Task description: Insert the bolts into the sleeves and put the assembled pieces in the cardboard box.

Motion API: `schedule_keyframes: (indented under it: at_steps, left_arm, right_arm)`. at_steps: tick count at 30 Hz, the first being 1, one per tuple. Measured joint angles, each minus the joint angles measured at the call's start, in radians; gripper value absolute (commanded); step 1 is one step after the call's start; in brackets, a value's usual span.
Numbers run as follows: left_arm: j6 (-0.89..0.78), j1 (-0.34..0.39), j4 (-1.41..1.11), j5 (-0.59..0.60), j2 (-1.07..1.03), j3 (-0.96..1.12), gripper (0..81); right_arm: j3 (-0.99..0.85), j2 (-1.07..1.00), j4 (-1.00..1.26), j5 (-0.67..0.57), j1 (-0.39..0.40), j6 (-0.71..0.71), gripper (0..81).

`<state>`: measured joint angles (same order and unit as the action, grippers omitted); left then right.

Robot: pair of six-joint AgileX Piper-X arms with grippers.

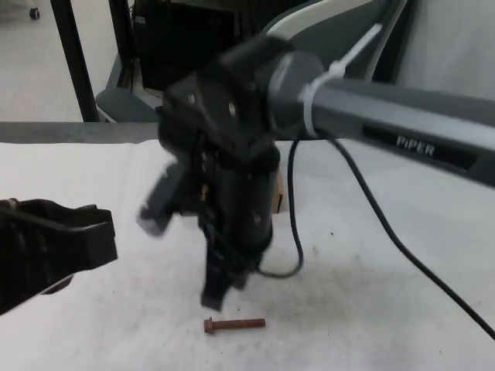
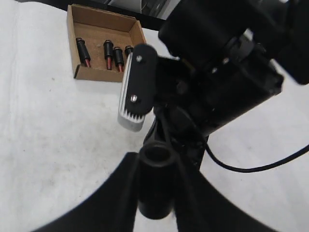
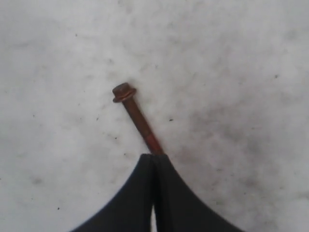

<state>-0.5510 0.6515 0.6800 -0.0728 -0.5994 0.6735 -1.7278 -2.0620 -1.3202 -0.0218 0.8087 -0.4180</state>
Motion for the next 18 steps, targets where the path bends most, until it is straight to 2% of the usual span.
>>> schedule_keyframes:
  at_steps: [5,10,12,14,16,18]
  left_arm:
    - [0.013,0.0,-0.001,0.0,0.007,0.0,0.8]
    - [0.017,0.0,-0.001,0.0,0.007,-0.002,0.8]
    - [0.036,0.0,-0.001,0.0,0.007,-0.002,0.8]
    - [0.051,0.0,-0.001,0.0,0.007,-0.002,0.8]
    - [0.058,0.0,-0.001,0.0,0.007,-0.002,0.8]
    - [0.058,0.0,-0.001,0.0,0.007,-0.002,0.8]
  right_arm:
    - [0.111,0.0,0.016,-0.002,0.0,0.007,0.3]
    - [0.127,0.0,0.09,-0.107,0.0,0.077,2.2]
    - [0.127,0.0,0.111,-0.154,0.0,0.09,10.6]
    - [0.127,0.0,0.13,-0.168,0.0,0.095,23.5]
    - [0.127,0.0,0.158,-0.185,0.001,0.099,40.7]
    - [0.127,0.0,0.177,-0.186,0.003,0.104,50.8]
